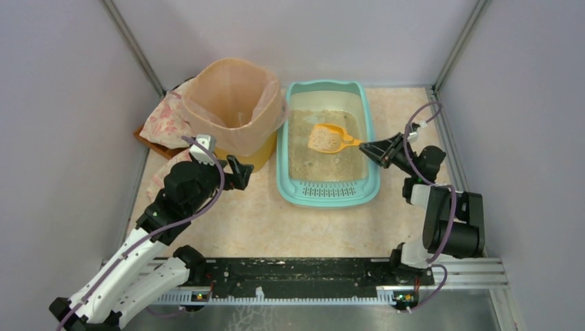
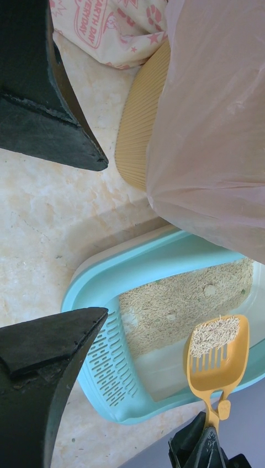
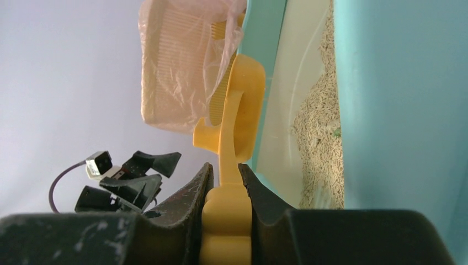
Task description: Clean the litter box
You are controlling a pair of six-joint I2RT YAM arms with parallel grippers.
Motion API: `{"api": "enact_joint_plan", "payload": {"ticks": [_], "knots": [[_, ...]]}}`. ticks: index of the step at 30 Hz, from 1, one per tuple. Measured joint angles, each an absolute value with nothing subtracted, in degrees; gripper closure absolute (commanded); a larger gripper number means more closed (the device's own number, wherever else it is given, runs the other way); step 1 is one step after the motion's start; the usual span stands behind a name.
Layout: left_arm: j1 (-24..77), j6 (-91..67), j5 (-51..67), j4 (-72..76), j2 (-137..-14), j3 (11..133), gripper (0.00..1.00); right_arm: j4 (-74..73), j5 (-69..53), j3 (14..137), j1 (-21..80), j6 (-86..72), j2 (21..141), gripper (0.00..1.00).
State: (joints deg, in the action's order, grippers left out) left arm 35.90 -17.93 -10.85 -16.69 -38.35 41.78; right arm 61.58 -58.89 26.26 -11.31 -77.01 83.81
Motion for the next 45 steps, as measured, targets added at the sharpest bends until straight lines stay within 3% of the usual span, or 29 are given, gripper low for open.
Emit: {"api": "enact_joint_plan", "payload": {"ticks": [9, 45], "knots": [[35.9, -17.93, -10.79, -16.69, -38.37, 41.78, 0.01, 57.54, -58.0, 26.2, -6.33, -73.01, 83.74, 1.0], [35.9, -17.91, -10.85, -16.71, -37.87, 41.78, 0.01, 56.82, -57.14, 26.37, -7.4, -70.72, 83.81, 1.0]]}}
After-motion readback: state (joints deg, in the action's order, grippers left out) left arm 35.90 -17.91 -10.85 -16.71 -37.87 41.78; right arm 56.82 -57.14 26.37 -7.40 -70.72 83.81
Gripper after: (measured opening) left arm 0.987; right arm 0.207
